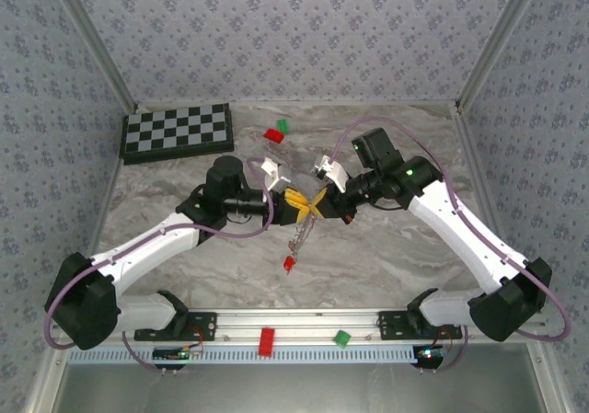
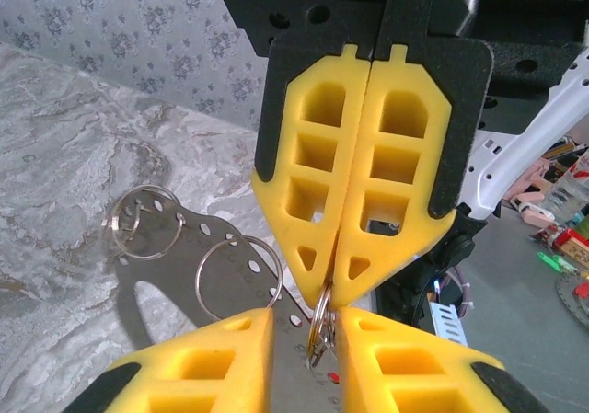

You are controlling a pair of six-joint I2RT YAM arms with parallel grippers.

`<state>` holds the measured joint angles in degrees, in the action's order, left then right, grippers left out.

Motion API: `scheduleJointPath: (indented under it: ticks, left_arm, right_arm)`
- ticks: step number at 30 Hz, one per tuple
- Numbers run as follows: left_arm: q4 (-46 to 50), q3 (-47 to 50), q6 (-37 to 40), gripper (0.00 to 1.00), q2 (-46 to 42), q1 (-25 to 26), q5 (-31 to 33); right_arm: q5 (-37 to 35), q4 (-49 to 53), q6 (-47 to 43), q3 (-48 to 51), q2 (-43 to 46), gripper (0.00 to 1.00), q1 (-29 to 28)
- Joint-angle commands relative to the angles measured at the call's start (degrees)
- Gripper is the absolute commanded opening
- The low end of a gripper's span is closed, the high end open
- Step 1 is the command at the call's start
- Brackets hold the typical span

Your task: Put the keys on the keyring

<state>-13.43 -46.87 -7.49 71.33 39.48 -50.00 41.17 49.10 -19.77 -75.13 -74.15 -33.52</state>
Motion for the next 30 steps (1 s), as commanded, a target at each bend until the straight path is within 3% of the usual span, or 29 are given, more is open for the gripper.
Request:
scheduleJointPath:
  ticks: [1, 5, 9, 13, 15, 22, 30]
  left_arm:
    - [-0.15, -2.02, 0.74, 0.2, 0.3, 0.54, -1.18]
    - [-1.66, -1.7, -0.04, 0.0, 0.2, 0.72, -0.3]
    - [-3.27, -1.14, -0.86, 0.0, -0.23, 0.92, 1.36]
    - [-6.36, 0.54, -1.52, 0.0, -0.99, 0.93, 3.51]
    - [-8.97, 1.84, -2.44, 0.0, -1.44, 0.88, 4.22]
    - [-19.74, 5.09, -7.54, 0.0, -2.2, 1.34, 8.4]
    - [-29.53, 7.93, -11.76, 0.0, -3.99, 3.08, 15.89]
  right_arm:
    - [2.51, -0.43, -0.02, -1.55, -0.17, 0.0, -0.67]
    - [2.27, -0.16, -0.27, -1.59, -0.62, 0.0, -1.11]
    - [1.24, -0.2, -0.27, -1.48, -0.46, 0.0, -1.32]
    - [0.6, -0.64, -0.14, 0.01, 1.44, 0.11, -0.96]
    - [-1.08, -3.53, 2.06, 2.2, 3.59, 0.25, -0.39]
    - [-4.05, -21.74, 14.25, 15.5, 15.68, 0.4, 3.39]
    - [-9.78, -38.9, 23.68, 28.02, 25.37, 0.4, 2.97]
